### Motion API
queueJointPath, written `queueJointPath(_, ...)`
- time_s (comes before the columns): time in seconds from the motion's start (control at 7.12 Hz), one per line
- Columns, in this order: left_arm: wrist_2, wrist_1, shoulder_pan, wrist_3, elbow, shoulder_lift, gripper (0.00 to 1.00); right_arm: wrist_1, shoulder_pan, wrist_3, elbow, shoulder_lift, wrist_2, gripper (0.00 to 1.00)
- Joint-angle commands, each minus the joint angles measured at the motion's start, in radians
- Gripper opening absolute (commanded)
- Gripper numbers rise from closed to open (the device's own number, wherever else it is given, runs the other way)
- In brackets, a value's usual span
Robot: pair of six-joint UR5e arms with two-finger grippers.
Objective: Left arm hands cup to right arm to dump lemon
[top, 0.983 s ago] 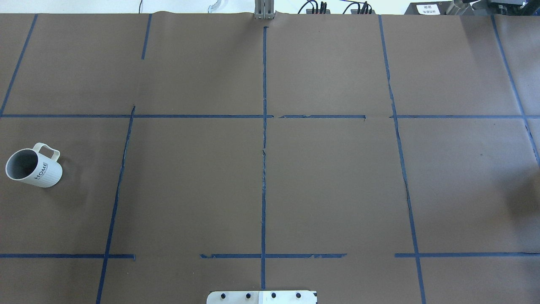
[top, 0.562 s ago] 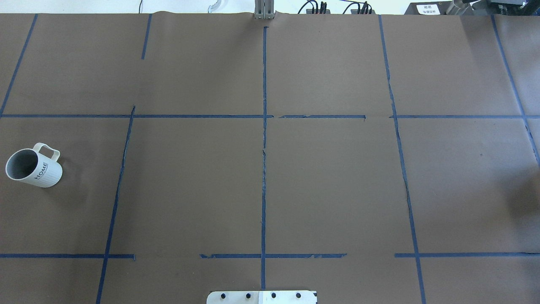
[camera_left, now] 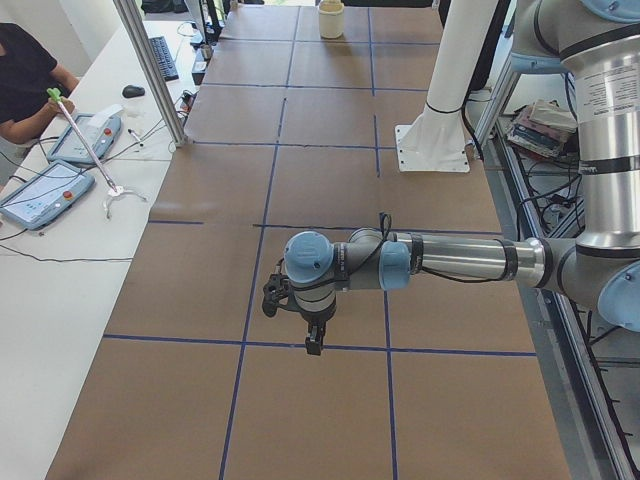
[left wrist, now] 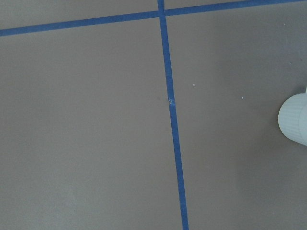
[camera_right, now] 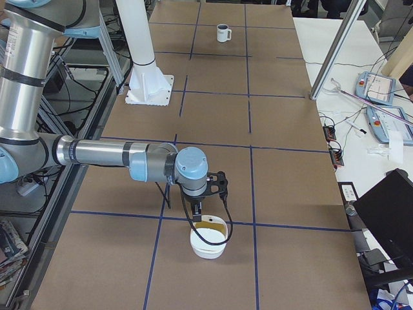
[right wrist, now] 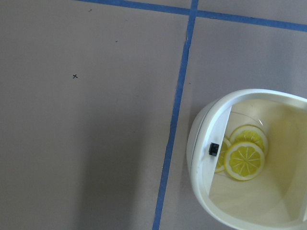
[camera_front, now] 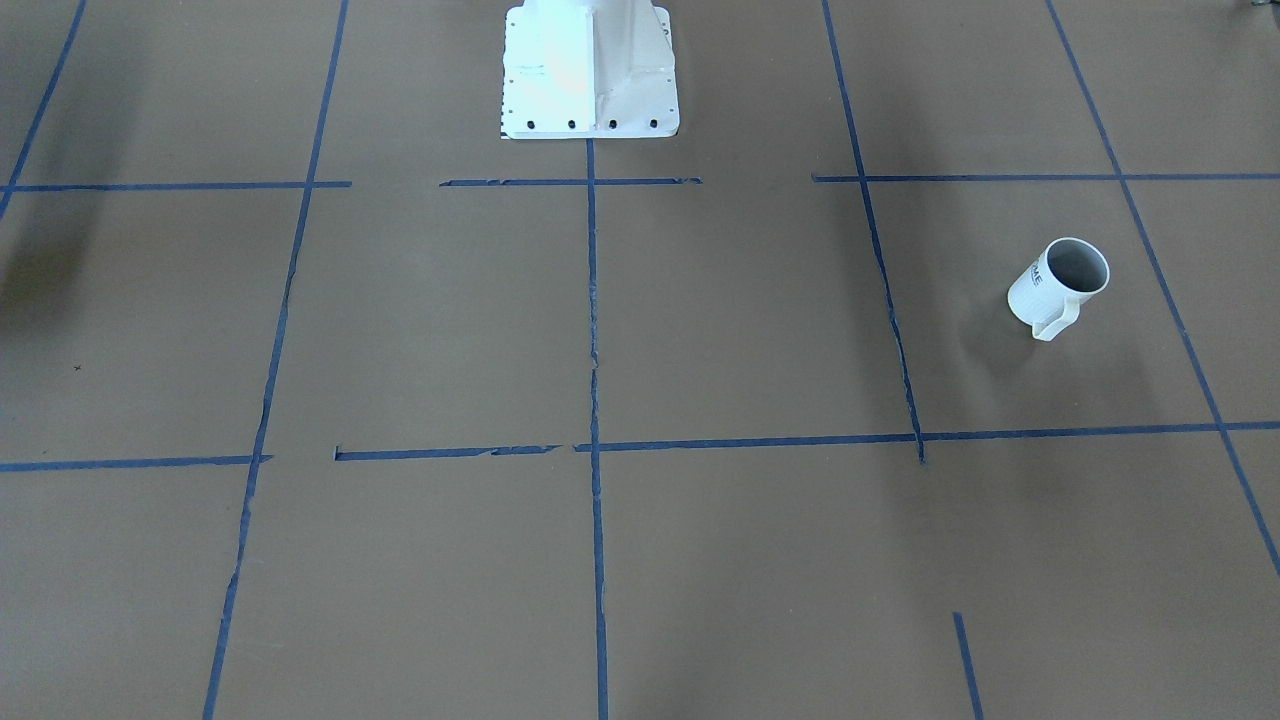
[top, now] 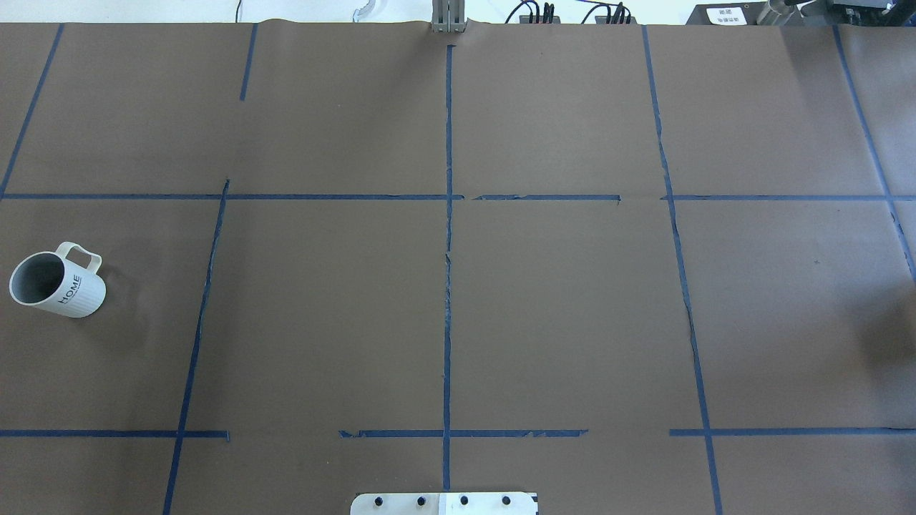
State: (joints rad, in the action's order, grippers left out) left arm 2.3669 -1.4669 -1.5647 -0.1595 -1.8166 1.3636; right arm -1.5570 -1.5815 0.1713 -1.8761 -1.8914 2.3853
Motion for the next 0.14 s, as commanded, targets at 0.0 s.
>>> queueJointPath(0.0, 0.003, -0.001, 0.0, 0.0, -0.004, 0.0, 1.0, 0.0, 0.0, 0.001, 0.0, 0.0, 0.0, 1.0)
